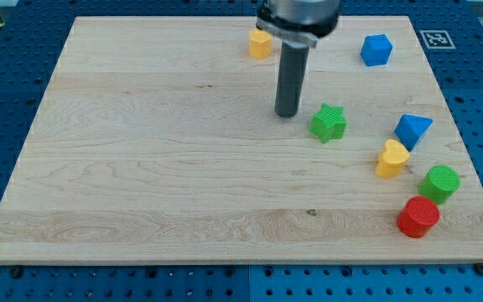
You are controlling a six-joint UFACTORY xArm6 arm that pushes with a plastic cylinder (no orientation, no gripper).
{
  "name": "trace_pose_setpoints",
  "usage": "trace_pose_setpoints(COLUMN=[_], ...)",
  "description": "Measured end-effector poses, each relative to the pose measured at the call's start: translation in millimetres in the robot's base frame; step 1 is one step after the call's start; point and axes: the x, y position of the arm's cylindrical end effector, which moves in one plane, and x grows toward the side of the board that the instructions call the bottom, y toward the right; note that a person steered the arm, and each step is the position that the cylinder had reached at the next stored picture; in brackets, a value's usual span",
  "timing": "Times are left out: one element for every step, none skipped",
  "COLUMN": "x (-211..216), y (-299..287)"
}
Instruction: Move the yellow hexagon towards the green star
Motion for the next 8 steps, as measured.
trace_pose_setpoints(x=[18, 60, 27, -49, -124, -162, -121, -14], y=[55, 108, 87, -16, -89, -71, 47, 144])
